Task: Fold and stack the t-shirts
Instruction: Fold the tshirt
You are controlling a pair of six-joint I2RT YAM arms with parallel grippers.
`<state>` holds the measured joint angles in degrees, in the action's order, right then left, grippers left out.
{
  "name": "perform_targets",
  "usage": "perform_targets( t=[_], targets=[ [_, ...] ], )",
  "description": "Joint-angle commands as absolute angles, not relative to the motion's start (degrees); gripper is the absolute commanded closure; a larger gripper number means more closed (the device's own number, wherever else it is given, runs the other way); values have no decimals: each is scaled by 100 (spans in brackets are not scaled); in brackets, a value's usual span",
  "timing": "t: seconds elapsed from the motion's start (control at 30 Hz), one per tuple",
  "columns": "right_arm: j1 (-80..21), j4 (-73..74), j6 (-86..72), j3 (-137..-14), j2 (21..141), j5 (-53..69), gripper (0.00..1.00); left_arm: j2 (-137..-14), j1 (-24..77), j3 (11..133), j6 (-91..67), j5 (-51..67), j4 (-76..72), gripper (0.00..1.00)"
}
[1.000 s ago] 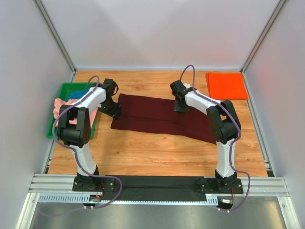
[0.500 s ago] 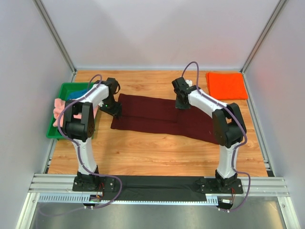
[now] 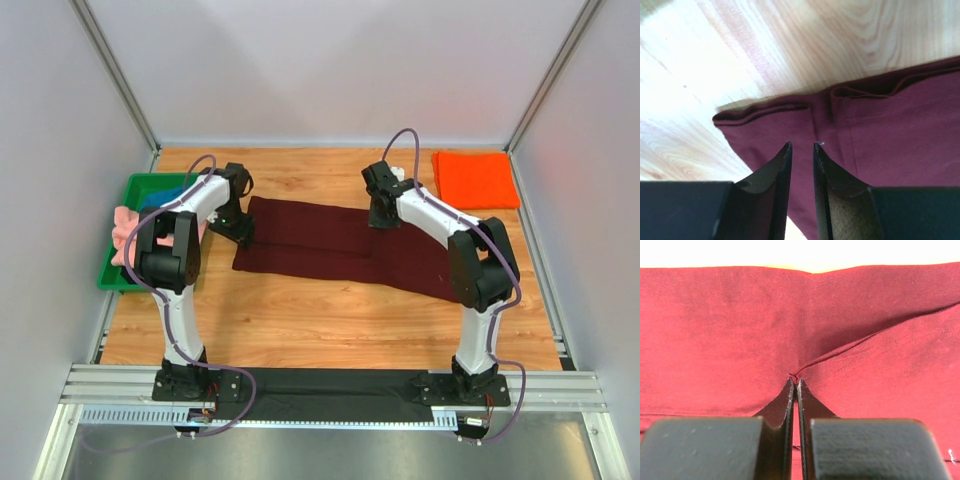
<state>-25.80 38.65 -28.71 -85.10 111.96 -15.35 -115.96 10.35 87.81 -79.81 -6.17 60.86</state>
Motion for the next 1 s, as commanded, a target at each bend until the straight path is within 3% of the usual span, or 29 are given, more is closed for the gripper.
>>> perform_targets(
  t=[0.0,0.57,0.73,0.87,0.97],
  targets=[
    [-2593,3762,-2909,-8508,10802,-1547,100,-11575,1011,8920,-8007,-843,6011,69],
    [-2602,3841,-2900,-8596,10793,-1565,100,-11830,958,8885,-7884,-633,5827,67],
    [-2637,3814,-2935,-8552,10793,-1556,100,-11839,958,8938,-7822,-650,5906,81],
    [-2654,3867,-2944,-8596,10784,-1599,100,-11743,958,8930,-7892,-817,6090,100],
    [-2663,3894,-2997,-8604,10723,-1670,100,-11584,958,8754,-7980,-800,5950,100]
  ],
)
